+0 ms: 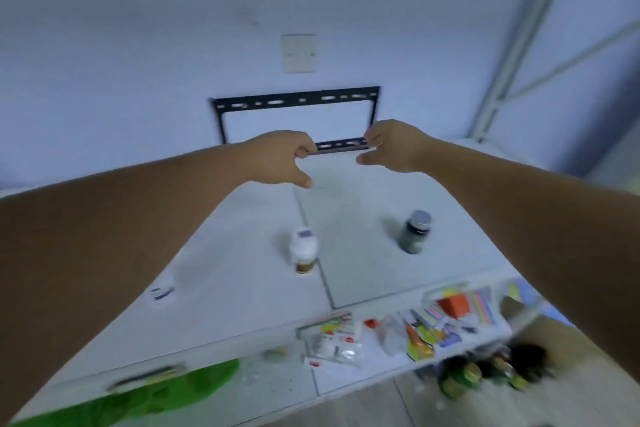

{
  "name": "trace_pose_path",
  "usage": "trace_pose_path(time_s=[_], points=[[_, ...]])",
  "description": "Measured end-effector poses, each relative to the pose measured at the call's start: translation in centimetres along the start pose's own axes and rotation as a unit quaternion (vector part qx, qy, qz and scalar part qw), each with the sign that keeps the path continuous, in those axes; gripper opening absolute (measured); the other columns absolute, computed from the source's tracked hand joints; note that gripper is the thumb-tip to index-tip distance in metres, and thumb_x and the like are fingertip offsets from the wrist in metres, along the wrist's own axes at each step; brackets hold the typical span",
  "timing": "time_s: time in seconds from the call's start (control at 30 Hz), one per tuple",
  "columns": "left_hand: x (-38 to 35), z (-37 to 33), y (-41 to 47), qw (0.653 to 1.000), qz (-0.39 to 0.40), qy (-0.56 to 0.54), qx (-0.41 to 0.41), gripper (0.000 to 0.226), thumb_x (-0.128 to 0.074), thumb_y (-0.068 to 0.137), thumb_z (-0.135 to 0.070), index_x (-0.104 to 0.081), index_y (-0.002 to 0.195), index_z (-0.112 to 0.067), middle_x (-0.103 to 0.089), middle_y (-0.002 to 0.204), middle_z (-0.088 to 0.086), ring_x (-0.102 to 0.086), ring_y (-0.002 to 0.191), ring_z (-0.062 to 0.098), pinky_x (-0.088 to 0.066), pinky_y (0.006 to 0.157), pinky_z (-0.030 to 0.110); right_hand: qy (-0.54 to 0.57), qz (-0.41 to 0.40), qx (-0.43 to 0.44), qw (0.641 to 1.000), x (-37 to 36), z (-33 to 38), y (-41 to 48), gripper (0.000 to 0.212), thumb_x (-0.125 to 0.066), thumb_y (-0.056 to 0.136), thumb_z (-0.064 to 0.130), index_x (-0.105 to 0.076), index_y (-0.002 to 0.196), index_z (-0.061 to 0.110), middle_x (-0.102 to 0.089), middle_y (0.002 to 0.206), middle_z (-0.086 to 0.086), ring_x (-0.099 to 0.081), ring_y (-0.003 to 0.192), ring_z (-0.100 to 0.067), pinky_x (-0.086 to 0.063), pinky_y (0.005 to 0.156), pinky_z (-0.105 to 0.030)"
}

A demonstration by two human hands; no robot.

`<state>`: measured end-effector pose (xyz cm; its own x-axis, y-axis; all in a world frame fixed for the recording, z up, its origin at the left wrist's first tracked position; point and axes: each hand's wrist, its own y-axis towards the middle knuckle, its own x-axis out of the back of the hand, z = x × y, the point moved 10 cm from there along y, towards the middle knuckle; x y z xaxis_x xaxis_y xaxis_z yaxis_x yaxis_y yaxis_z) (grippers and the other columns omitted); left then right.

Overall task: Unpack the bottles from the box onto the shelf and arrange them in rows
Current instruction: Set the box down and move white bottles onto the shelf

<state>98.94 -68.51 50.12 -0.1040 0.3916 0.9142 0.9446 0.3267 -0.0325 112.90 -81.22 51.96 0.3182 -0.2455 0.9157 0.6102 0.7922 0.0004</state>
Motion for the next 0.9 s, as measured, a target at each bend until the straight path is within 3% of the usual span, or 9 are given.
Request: trace_pose_path(time_s=[0.1,0.23,0.37,0.5,0.63,0.8,0.9], points=[[-3.6,-9.3,2.7,0.997,0.030,-0.007,-0.071,0.066,-0.082,0.076,-0.040,-0.053,0.134,-0.028,-0.057,0.126,-0.009,-0.055,0.114,0.011,-0.045,0.091,0.027,0.010,-0.029,-0.078,0.996,4.0,-8.2,-6.8,0.061,-0.076,0.080,0.041,-0.055,0.130,0.013,-0.059,0.129,-0.002,-0.061,0.107,-0.024,-0.052,0.091,-0.037],[-9.3,-22.5,4.6,0.984,0.070,0.004,-0.166,0.063,-0.081,0.078,-0.038,-0.054,0.133,-0.025,-0.058,0.125,-0.008,-0.056,0.111,0.011,-0.044,0.092,0.026,0.003,-0.068,-0.179,0.981,8.1,-18.7,-17.0,0.057,-0.076,0.080,0.039,-0.057,0.128,0.015,-0.062,0.124,0.000,-0.065,0.102,-0.023,-0.050,0.087,-0.029],[-17.1,-34.8,4.6,0.963,0.130,0.015,-0.236,0.058,-0.080,0.079,-0.039,-0.056,0.130,-0.026,-0.058,0.119,-0.011,-0.056,0.103,0.009,-0.038,0.082,0.022,-0.013,-0.070,-0.283,0.957,9.4,-29.4,-28.5,0.061,-0.076,0.079,0.040,-0.057,0.130,0.013,-0.064,0.123,0.000,-0.061,0.109,-0.024,-0.047,0.090,-0.030],[-26.5,-45.1,3.2,0.937,0.178,0.033,-0.299,0.051,-0.082,0.077,-0.035,-0.061,0.121,-0.021,-0.064,0.114,-0.006,-0.058,0.094,0.009,-0.040,0.081,0.021,-0.002,-0.054,-0.375,0.925,8.1,-39.6,-39.5,0.049,-0.076,0.081,0.031,-0.064,0.113,-0.004,-0.067,0.112,-0.022,-0.062,0.103,-0.036,-0.052,0.086,-0.042],[-37.2,-51.6,1.3,0.910,0.266,0.050,-0.313,0.053,-0.079,0.081,-0.037,-0.060,0.126,-0.017,-0.064,0.118,-0.002,-0.062,0.106,0.016,-0.050,0.095,0.034,0.003,-0.010,-0.434,0.901,3.7,-47.3,-49.0,0.054,-0.077,0.079,0.040,-0.064,0.121,0.011,-0.066,0.116,-0.008,-0.061,0.103,-0.026,-0.051,0.089,-0.035],[-49.7,-55.5,-1.3,0.883,0.354,0.068,-0.299,0.046,-0.078,0.081,-0.039,-0.063,0.120,-0.019,-0.067,0.112,-0.004,-0.063,0.096,0.012,-0.048,0.075,0.023,0.060,0.060,-0.489,0.868,-4.5,-55.1,-58.3,0.053,-0.075,0.082,0.037,-0.063,0.125,0.008,-0.063,0.125,-0.007,-0.058,0.113,-0.027,-0.043,0.089,-0.028],[-57.6,-55.6,-3.5,0.863,0.419,0.071,-0.275,0.043,-0.079,0.081,-0.037,-0.065,0.116,-0.017,-0.068,0.109,-0.002,-0.064,0.102,0.016,-0.051,0.091,0.031,0.090,0.093,-0.523,0.842,-10.4,-58.5,-62.8,0.052,-0.072,0.083,0.038,-0.065,0.121,0.003,-0.063,0.124,-0.010,-0.058,0.113,-0.029,-0.047,0.093,-0.032]])
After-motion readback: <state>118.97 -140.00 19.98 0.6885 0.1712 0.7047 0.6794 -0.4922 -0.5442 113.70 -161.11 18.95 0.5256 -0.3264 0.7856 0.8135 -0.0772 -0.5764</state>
